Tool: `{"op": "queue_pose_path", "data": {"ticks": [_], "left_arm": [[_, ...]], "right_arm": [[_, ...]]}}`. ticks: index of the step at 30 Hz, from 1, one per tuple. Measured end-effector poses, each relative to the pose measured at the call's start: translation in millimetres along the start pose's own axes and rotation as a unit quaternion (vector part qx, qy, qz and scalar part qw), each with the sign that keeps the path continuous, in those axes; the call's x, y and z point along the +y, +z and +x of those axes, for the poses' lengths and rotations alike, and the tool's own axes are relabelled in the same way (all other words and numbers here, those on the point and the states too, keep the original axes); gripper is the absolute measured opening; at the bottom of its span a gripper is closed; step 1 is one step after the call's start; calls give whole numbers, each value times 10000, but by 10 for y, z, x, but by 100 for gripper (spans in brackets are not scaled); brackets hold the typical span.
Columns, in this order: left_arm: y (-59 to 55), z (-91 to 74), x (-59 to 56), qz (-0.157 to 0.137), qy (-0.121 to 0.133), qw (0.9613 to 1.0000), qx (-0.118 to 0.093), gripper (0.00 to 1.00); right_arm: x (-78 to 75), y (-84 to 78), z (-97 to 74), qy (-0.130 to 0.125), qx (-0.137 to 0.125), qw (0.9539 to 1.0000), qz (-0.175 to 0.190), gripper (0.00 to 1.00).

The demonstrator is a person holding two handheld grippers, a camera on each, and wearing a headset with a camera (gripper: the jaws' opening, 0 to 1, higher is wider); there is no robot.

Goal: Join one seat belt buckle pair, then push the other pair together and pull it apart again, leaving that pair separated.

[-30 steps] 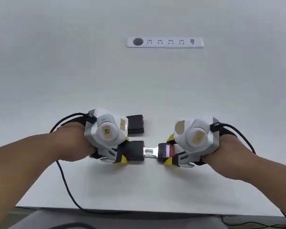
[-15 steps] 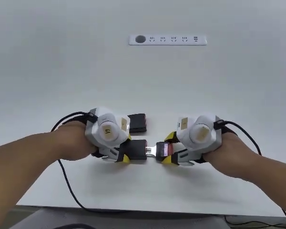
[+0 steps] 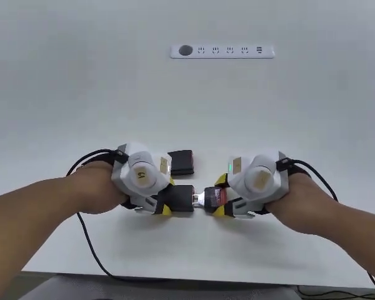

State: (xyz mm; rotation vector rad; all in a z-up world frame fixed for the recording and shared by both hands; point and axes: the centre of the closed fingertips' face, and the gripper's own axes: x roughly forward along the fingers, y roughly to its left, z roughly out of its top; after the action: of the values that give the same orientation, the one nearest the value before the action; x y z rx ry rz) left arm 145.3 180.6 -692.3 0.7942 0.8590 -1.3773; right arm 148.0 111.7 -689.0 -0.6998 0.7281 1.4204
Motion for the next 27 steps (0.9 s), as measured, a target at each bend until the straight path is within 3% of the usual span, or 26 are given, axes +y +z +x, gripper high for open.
{"op": "queue_pose_path", "data": {"ticks": [11,22,27], "left_arm": [[-18,13,25,-2,1,10000,6,33],[1,5,17,6,13,10000,51,33],[-5,8,15,-19,22,10000,12,33]], "right_arm": [[8,11,15,8,-1,10000,5,29],[9,122,106,-14,-52,10000,69,29],[-13,78,135,-31,-25,10000,75,29]]}}
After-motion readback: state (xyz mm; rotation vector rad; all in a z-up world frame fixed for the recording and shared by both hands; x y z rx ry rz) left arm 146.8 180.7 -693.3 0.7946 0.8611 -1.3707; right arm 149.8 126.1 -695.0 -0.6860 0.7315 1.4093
